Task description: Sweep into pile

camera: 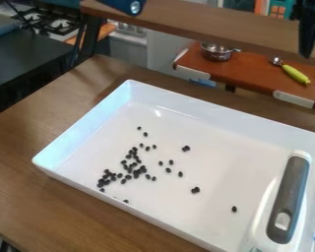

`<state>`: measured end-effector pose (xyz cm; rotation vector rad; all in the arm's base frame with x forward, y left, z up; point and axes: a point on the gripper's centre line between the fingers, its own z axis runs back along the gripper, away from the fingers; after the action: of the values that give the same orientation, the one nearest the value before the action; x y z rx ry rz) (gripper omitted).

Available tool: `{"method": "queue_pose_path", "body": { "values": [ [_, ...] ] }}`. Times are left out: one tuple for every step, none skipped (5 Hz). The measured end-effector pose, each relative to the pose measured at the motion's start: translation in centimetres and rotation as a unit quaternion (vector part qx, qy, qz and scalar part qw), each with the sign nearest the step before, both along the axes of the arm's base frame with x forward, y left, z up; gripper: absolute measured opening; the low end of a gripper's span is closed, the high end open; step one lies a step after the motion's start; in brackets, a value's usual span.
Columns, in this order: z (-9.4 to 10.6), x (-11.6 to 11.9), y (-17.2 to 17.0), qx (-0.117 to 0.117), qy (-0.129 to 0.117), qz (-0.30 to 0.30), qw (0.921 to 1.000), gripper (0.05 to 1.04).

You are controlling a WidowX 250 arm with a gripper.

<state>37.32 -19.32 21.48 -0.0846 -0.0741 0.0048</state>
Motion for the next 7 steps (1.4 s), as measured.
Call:
{"method": "queue_pose_path", "body": {
  "values": [
    [-2.2,0.2,-0.1,0.011,0.025,0.003,0.9996,1.001],
    [-4.5,0.1,-0.1,0.017,0.037,0.011,0.9991,1.001],
    [-5.9,0.0,-0.1,0.019,0.044,0.014,0.9987,1.001],
    [-5.7,-0.8,0.1,0.005,0.029,0.013,0.9995,1.001],
    [-7.0,-1.5,0.0,0.006,0.031,0.010,0.9994,1.001],
    [-8.6,-2.6,-0.9,0.010,0.039,0.001,0.9992,1.001],
    [-9.8,-3.3,-1.3,0.016,0.044,0.000,0.9989,1.001]
  ]
}}
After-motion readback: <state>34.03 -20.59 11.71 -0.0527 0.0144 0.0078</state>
